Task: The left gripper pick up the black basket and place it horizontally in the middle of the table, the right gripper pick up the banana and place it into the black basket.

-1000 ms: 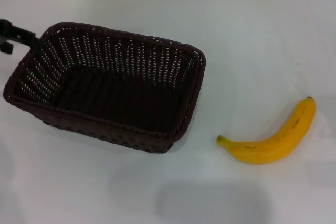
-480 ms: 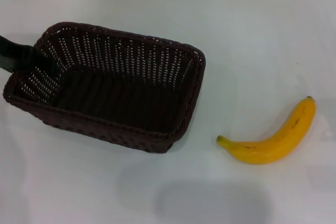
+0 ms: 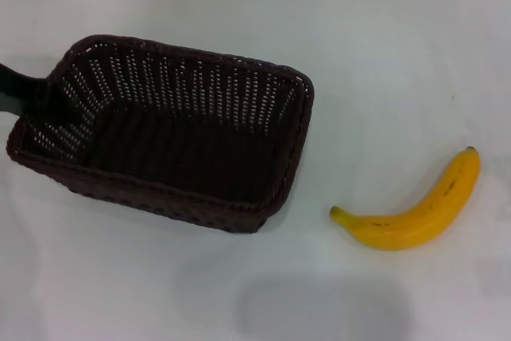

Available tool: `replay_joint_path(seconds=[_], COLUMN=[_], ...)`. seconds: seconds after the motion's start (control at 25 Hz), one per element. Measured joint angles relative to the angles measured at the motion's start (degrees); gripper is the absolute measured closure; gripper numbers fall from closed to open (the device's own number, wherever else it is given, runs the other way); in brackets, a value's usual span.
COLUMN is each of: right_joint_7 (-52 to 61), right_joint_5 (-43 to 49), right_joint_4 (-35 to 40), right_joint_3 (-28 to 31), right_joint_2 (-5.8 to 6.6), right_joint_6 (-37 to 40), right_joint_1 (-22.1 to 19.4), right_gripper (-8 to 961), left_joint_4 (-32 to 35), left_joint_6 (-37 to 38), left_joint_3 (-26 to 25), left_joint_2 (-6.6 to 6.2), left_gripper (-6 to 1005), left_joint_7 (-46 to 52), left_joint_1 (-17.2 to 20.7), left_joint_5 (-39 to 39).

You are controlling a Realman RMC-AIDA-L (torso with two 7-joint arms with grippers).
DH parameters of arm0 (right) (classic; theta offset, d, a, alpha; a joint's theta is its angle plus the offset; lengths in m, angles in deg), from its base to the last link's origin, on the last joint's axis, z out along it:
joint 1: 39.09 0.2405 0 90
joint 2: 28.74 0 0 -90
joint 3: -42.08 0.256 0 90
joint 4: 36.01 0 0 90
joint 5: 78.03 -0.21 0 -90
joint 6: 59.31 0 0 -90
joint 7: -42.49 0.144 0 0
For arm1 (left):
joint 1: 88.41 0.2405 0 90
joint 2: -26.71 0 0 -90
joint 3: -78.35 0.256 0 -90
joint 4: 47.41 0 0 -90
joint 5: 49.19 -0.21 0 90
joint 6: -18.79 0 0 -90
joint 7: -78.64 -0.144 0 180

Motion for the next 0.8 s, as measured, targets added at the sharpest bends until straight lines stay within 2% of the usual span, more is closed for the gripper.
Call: replay_joint_path(seconds=[0.28,0.48,0.68,0.8], right_joint_7=[0.0,0.0,0.0,0.0], right_joint_5=[-0.1,-0.1,-0.1,-0.1], right_joint_4=[-0.2,-0.2,-0.2,-0.2], right_joint_3=[0.1,0.1,0.1,0.1], right_joint_2=[0.0,0.0,0.0,0.0], right_joint_6=[0.2,0.3,0.3,0.3], right_joint_1=[-0.3,-0.4,-0.3,-0.2], right_gripper=[80,79,79,79], left_joint_4=[0.0,0.7,0.9,0.9], left_joint_6=[0.2,-1.5,-4.3,-4.4], left_joint_3=[-0.6,-1.0,-8.6,-10.5], left_joint_2=[0.16,-0.43,-1.48,-1.89], left_gripper=[708,869,860,855], left_joint_7=[0.3,0.3,1.4,1.6], left_joint_1=[1.7,4.0,7.2,8.4], left_joint_5=[2.1,8.4,17.0,19.6])
